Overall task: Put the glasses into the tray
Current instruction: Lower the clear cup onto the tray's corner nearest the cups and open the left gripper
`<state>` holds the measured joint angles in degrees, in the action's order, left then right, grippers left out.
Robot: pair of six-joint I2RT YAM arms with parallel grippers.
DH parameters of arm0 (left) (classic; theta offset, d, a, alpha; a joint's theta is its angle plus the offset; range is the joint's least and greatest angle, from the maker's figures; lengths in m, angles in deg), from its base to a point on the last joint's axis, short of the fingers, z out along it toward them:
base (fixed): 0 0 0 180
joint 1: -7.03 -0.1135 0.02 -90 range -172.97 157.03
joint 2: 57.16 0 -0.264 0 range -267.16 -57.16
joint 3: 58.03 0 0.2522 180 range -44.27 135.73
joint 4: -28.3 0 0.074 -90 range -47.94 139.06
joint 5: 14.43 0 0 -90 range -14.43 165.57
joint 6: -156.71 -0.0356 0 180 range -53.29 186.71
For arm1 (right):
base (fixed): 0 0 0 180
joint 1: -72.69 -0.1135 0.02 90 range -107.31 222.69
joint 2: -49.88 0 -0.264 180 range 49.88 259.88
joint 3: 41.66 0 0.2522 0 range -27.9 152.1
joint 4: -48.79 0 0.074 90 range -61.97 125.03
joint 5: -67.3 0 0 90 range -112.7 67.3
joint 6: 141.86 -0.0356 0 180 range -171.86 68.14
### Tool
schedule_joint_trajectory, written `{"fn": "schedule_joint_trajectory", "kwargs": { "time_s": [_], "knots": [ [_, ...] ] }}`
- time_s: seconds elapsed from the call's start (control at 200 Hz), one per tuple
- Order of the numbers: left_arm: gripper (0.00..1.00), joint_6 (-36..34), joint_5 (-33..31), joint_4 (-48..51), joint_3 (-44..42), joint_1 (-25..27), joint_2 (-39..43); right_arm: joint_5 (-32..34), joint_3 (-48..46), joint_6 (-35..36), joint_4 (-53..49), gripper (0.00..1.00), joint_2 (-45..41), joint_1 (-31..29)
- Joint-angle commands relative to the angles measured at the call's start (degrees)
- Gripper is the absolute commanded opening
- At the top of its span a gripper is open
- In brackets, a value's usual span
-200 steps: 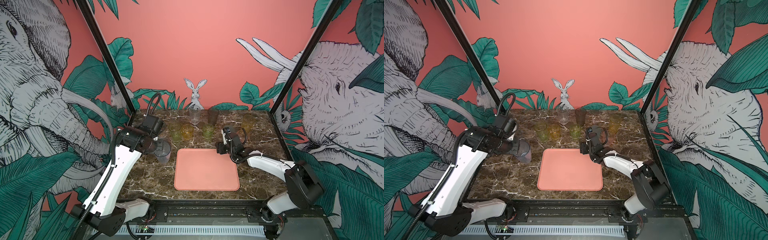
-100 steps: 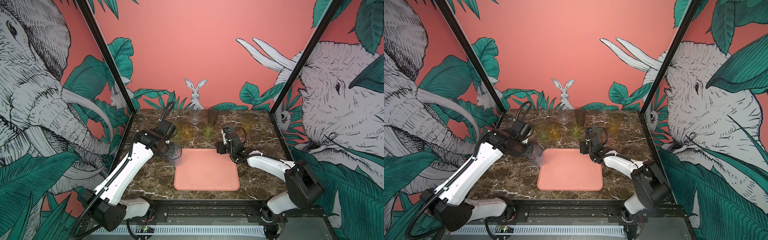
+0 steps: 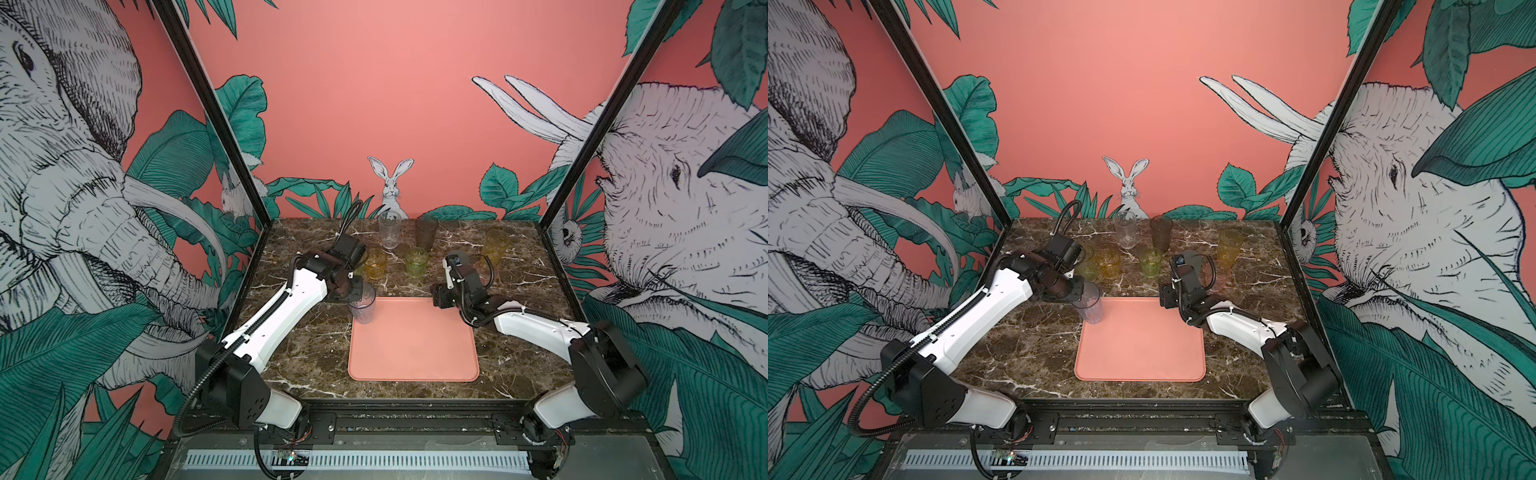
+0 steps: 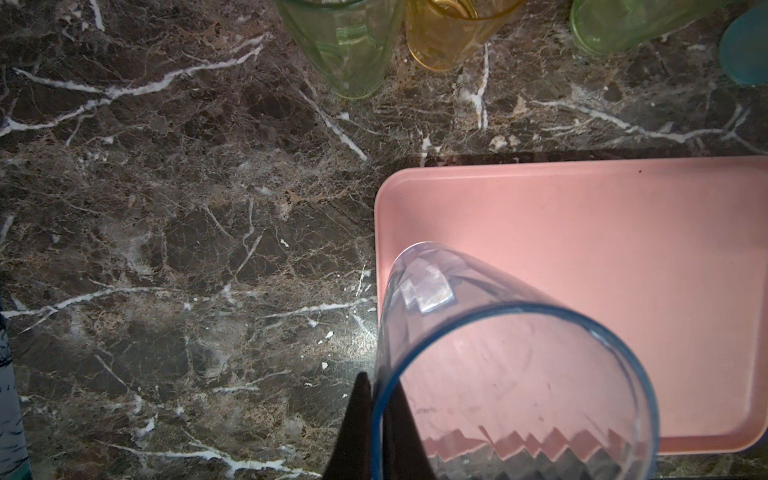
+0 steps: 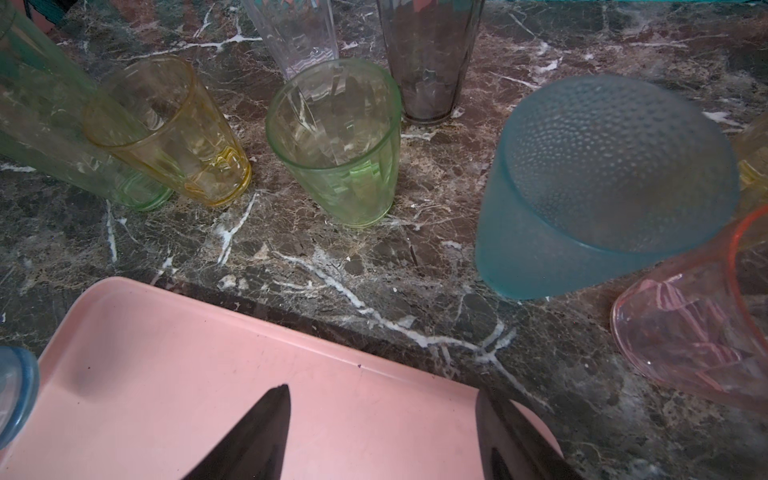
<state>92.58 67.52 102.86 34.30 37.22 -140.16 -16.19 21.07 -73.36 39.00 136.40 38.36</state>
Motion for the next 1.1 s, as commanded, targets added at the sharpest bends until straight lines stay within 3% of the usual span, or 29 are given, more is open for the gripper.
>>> {"fn": "schedule_joint_trajectory", "kwargs": {
  "time_s": [0.0, 1.095],
  "knots": [
    [0.0, 1.12, 0.04, -1.64, 2.01, 0.18, -0.72, -0.34, 0.51, -0.65, 0.42, 0.72, 0.05, 0.22],
    [0.0, 2.16, -0.84, -2.85, 8.89, 0.19, -13.46, -0.35, 1.84, -0.92, -1.76, 0.73, 0.93, 0.2]
  ]
}}
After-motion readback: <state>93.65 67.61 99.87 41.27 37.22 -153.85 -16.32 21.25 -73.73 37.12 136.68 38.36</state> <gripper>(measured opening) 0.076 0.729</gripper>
